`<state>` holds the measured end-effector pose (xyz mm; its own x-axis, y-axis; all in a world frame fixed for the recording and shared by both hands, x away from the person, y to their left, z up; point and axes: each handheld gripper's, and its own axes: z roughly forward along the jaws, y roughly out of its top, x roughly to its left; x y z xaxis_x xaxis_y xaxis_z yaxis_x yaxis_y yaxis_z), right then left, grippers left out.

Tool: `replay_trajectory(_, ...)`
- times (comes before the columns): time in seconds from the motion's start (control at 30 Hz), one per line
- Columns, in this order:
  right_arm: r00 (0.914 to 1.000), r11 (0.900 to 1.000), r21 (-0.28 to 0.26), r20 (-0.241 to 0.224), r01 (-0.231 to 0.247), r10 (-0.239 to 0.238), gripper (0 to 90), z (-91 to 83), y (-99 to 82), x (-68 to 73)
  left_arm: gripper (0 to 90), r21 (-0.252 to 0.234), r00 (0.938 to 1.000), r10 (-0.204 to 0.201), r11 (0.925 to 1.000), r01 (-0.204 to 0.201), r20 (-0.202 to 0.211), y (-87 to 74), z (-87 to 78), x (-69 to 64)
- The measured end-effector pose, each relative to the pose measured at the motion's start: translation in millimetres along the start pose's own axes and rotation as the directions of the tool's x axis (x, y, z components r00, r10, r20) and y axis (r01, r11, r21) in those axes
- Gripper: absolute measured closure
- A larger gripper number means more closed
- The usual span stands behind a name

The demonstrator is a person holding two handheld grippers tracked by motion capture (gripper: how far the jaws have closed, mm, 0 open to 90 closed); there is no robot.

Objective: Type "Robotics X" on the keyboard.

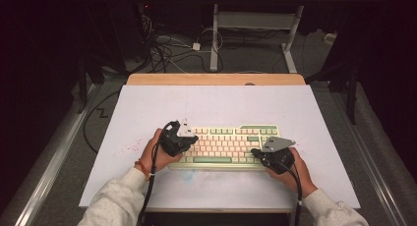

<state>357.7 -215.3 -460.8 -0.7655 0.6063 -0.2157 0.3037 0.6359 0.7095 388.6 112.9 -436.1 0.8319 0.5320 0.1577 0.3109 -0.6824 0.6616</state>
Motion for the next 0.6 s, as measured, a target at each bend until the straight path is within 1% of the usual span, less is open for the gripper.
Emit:
replay_trajectory(0.13, 1.0, 1.0, 0.0, 0.0, 0.0, 0.0, 90.0, 0.0, -0.1, -0.1, 86.7, 0.012, 0.9999, 0.011, 0.9999, -0.011, 0.012, 6.6, 9.5, -2.2)
replay_trajectory(0.23, 1.0, 1.0, 0.002, 0.002, 0.001, -0.001, 90.0, -0.1, 0.0, 0.2, 86.7, 0.029, 0.9997, 0.024, 0.9993, -0.024, 0.005, 9.3, 15.9, -3.9)
replay_trajectory(0.27, 1.0, 1.0, 0.003, 0.002, 0.001, -0.001, 90.0, -0.3, 0.1, 0.4, 86.8, 0.032, 0.9998, 0.021, 0.9993, -0.021, 0.007, 9.8, 17.8, -4.0)
replay_trajectory(0.33, 1.0, 1.0, 0.001, 0.001, 0.002, -0.002, 90.0, -0.1, 0.0, 0.2, 86.8, 0.034, 0.9998, 0.019, 0.9992, -0.02, 0.004, 10.9, 20.4, -3.8)
replay_trajectory(0.4, 1.0, 1.0, 0.002, 0.002, 0.001, -0.001, 90.0, -0.2, 0.1, 0.4, 86.8, 0.037, 0.9997, 0.022, 0.9991, -0.022, 0.013, 12.0, 22.7, -3.7)
replay_trajectory(0.6, 1.0, 1.0, 0.003, 0.001, 0.001, -0.001, 90.0, -0.2, 0.1, 0.4, 86.5, 0.044, 0.9994, 0.027, 0.9986, -0.028, 0.019, 14.9, 28.0, -4.8)
